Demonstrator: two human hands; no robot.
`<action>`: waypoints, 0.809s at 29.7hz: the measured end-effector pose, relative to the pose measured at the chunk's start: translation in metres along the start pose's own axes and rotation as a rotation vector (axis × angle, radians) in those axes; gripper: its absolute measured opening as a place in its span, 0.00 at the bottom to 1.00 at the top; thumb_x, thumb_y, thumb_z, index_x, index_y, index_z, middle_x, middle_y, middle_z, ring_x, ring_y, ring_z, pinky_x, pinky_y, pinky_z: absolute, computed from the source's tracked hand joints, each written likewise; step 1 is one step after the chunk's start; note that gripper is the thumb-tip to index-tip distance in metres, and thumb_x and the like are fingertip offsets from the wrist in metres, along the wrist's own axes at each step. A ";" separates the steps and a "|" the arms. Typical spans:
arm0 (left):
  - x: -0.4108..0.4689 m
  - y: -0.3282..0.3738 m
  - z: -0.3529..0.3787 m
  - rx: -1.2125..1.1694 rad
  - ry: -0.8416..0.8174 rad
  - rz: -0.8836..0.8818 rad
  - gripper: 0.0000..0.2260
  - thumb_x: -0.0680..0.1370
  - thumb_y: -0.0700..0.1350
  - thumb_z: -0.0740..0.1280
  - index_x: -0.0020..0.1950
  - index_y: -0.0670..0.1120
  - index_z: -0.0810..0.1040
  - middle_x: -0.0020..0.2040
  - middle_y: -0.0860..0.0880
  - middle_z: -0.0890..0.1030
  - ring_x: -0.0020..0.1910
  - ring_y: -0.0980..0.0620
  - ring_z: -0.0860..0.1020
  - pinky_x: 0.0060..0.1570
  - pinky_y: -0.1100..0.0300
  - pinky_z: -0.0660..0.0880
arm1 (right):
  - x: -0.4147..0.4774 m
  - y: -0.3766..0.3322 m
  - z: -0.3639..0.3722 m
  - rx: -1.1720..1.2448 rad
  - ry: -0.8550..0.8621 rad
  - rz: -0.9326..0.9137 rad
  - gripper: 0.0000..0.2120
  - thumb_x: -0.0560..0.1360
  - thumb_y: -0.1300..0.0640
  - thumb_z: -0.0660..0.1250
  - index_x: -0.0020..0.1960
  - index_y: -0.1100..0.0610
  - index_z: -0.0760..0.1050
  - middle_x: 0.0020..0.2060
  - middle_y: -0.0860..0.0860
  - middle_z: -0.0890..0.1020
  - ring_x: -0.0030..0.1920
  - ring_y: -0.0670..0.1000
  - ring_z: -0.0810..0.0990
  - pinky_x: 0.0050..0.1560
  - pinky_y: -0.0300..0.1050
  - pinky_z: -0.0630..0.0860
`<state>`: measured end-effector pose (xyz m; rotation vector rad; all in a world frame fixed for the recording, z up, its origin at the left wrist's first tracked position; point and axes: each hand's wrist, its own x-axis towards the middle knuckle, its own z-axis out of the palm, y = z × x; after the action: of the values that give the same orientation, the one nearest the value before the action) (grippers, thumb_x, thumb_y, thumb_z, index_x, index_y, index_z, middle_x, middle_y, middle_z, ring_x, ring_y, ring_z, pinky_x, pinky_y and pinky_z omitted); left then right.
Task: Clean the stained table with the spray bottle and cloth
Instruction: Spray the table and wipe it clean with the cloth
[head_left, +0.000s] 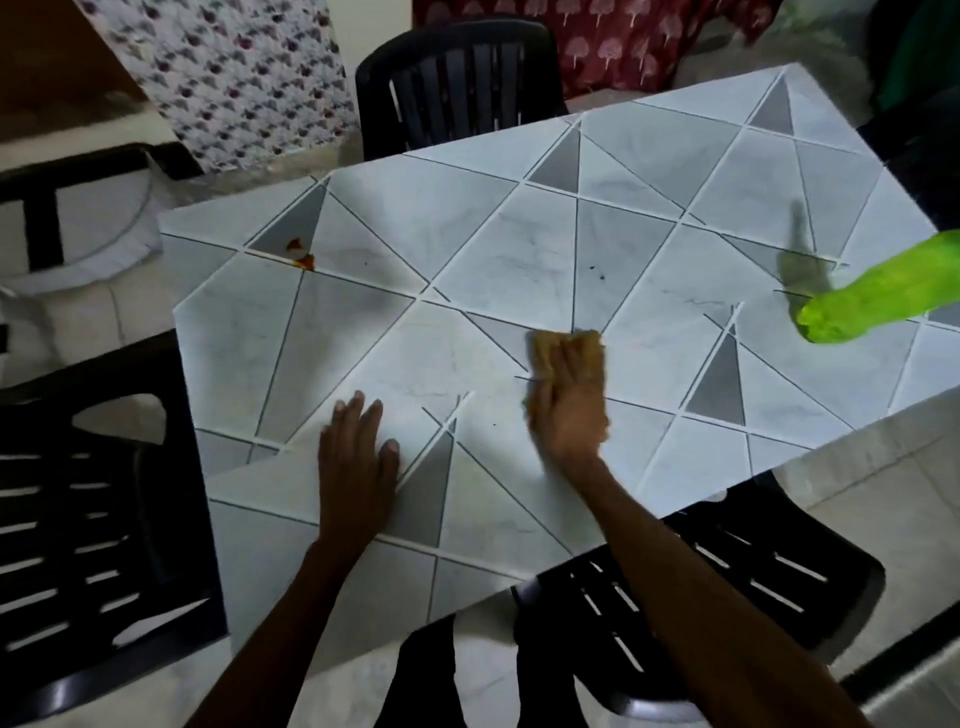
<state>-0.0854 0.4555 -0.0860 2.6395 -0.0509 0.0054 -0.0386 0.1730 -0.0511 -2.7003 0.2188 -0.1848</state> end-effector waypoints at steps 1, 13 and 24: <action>0.007 -0.006 -0.003 0.003 0.016 0.016 0.23 0.81 0.50 0.57 0.75 0.44 0.67 0.78 0.43 0.64 0.78 0.44 0.58 0.75 0.46 0.54 | -0.012 -0.036 0.018 0.044 -0.044 -0.104 0.25 0.80 0.54 0.57 0.76 0.56 0.68 0.76 0.59 0.69 0.79 0.61 0.58 0.79 0.58 0.55; 0.051 -0.046 -0.023 0.069 -0.076 0.018 0.27 0.79 0.55 0.59 0.76 0.46 0.65 0.78 0.44 0.63 0.78 0.42 0.59 0.75 0.43 0.55 | 0.015 0.000 0.019 -0.184 -0.081 0.133 0.29 0.82 0.46 0.49 0.79 0.58 0.60 0.79 0.58 0.62 0.81 0.60 0.54 0.77 0.65 0.53; 0.111 -0.059 -0.044 -0.005 0.066 -0.065 0.25 0.77 0.50 0.61 0.72 0.40 0.71 0.74 0.39 0.69 0.75 0.39 0.64 0.73 0.43 0.61 | -0.021 -0.076 0.047 -0.101 -0.278 -0.564 0.24 0.83 0.46 0.58 0.79 0.45 0.62 0.81 0.50 0.60 0.81 0.58 0.54 0.78 0.60 0.56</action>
<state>0.0283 0.5249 -0.0742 2.6322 0.0573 0.0704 -0.0419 0.2641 -0.0630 -2.7793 -0.6345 0.0425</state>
